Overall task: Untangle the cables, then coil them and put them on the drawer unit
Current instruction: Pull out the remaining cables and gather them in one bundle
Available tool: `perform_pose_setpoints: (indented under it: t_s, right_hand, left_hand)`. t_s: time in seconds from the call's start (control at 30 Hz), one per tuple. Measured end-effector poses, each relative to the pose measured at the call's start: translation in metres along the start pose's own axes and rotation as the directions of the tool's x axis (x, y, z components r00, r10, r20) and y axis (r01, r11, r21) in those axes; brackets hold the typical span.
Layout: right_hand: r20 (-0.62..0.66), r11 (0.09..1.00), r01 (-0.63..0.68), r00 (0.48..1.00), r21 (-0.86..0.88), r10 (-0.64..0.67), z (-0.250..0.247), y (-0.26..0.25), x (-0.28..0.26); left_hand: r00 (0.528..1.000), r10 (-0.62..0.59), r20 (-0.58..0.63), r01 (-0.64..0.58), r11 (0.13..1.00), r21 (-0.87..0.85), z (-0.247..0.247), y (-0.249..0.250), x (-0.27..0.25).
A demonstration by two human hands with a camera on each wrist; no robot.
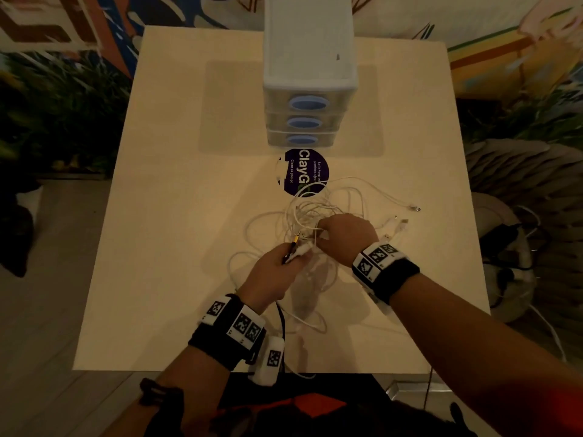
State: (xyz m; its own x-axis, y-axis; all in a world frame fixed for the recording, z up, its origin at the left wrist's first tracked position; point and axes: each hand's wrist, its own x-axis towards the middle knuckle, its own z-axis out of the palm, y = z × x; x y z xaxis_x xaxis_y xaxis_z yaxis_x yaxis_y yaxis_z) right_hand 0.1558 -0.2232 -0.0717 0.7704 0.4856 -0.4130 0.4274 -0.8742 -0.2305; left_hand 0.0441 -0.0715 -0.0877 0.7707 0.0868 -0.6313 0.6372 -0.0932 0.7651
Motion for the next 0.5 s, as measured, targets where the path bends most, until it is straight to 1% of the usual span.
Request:
perform_pose_setpoints:
  t_s: [0.07, 0.17, 0.23, 0.3, 0.37, 0.43, 0.5]
  right_hand:
    - [0.025, 0.999, 0.021, 0.999, -0.03, -0.02, 0.001, 0.002, 0.0]
    - [0.063, 0.998, 0.054, 0.997, -0.025, -0.053, 0.002, 0.005, 0.001]
    - [0.089, 0.996, 0.085, 0.992, -0.007, -0.084, 0.004, 0.007, 0.002]
    - [0.107, 0.992, 0.116, 0.987, 0.053, -0.121, 0.004, 0.01, 0.003]
    - [0.097, 0.983, 0.129, 0.985, 0.13, -0.143, 0.002, 0.015, 0.003]
    - [0.059, 0.972, 0.134, 0.987, 0.191, -0.148, -0.002, 0.021, 0.0]
    - [0.017, 0.961, 0.137, 0.989, 0.241, -0.145, -0.006, 0.027, -0.004]
  left_hand:
    - [0.999, 0.05, 0.012, -0.05, 0.994, 0.093, -0.001, -0.005, 0.003]
    - [0.997, 0.067, 0.028, -0.071, 0.974, 0.214, -0.001, -0.008, 0.008]
    - [0.997, 0.08, 0.013, -0.08, 0.946, 0.314, -0.002, -0.007, 0.01]
    - [0.996, 0.092, -0.022, -0.078, 0.929, 0.362, -0.002, -0.005, 0.012]
    - [0.993, 0.077, -0.087, -0.047, 0.954, 0.297, -0.001, -0.004, 0.012]
    - [0.987, 0.044, -0.156, -0.023, 0.99, 0.137, 0.0, -0.003, 0.011]
    - [0.98, 0.002, -0.197, -0.008, 1.0, -0.027, -0.001, -0.006, 0.011]
